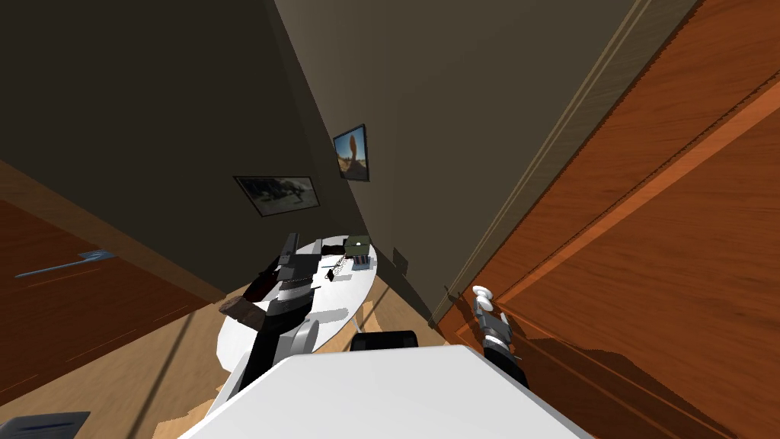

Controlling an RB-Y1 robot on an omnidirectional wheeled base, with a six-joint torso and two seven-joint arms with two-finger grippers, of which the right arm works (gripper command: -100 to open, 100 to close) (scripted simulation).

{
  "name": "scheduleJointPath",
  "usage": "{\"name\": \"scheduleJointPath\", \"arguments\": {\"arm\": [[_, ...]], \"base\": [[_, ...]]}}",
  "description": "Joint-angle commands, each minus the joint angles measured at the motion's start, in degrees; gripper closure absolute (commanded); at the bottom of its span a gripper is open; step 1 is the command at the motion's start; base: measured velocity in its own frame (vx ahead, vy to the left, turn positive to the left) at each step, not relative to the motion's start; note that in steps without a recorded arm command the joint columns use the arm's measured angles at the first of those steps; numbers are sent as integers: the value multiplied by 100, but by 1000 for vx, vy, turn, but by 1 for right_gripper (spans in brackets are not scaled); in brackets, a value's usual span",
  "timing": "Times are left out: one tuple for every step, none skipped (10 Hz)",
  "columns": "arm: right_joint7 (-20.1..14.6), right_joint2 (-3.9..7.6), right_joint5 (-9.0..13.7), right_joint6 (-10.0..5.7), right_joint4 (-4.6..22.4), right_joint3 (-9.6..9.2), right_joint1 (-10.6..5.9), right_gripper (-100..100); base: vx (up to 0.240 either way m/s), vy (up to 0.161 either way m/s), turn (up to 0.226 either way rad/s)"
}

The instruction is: Pull the door open

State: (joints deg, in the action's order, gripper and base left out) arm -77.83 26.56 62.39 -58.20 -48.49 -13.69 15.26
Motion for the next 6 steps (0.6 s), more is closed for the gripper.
{"name": "scheduleJointPath", "arguments": {"arm": [[-3, 0, 1, -4, 13, 1, 7, -100], [-3, 0, 1, -4, 13, 1, 7, -100], [-3, 0, 1, -4, 13, 1, 7, -100], [-3, 0, 1, -4, 13, 1, 7, -100], [-3, 0, 1, -4, 13, 1, 7, -100], [-166, 75, -80, -3, 119, -56, -39, -100]], "base": [[3, -4, 11], [-8, 12, -36], [0, 0, 0], [0, 0, 0], [3, -4, 12], [0, 0, 0]]}}
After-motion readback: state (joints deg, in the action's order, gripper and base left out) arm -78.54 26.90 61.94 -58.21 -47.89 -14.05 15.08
